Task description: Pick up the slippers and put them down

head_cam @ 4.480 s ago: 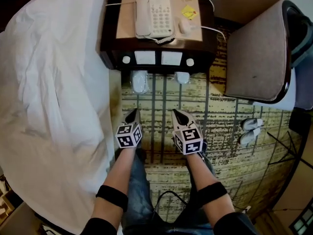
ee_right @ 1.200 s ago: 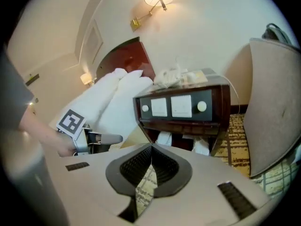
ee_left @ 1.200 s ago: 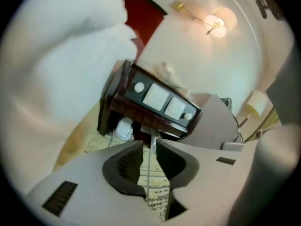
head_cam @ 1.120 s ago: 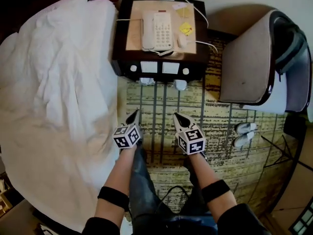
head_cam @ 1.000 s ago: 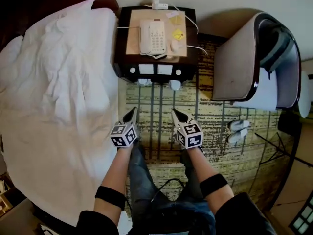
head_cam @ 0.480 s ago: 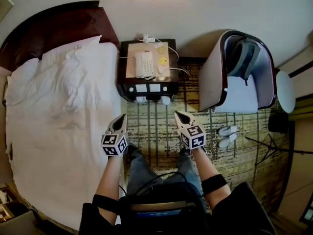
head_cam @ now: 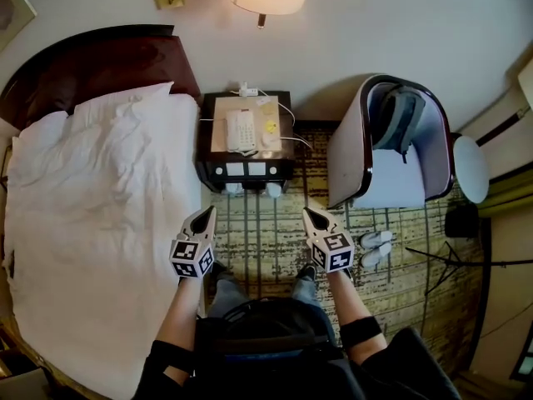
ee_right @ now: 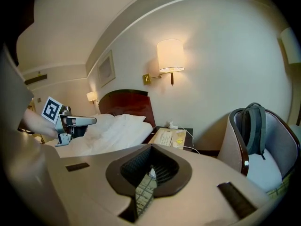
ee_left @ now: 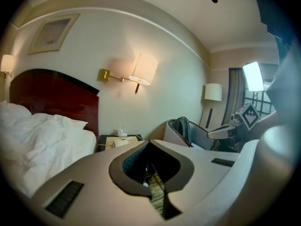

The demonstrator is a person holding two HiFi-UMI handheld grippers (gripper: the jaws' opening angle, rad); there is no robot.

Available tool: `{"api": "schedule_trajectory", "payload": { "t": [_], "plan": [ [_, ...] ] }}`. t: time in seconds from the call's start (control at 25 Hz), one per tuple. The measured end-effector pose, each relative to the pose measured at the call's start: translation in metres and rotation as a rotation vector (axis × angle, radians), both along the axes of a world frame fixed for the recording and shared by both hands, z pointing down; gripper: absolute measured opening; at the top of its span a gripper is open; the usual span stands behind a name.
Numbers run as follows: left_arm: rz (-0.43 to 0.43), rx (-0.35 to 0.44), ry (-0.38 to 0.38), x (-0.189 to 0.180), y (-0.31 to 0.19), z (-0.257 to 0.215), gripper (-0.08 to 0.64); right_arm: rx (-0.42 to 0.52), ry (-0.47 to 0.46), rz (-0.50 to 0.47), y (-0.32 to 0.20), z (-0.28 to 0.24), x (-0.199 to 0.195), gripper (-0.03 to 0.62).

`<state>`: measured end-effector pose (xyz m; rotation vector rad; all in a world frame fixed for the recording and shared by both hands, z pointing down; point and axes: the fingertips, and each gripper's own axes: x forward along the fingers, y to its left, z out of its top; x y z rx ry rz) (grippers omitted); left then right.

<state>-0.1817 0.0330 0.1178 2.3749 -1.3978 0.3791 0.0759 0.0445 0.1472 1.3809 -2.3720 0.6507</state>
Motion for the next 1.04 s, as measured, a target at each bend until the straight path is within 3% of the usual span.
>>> {"api": "schedule_trajectory", "payload": {
  "t": [0.56,1.04],
  "plan": [
    [-0.001,-0.034,-0.001,-0.008,0.029,0.009,0.003,-0.012,0.036,0.002,0.017,0.002,0.015,0.0],
    [0.001,-0.021,0.001,-0.001,0.016,0.005,0.003,0.012,0.031,0.009,0.011,-0.001,0.021,0.0]
  ]
}}
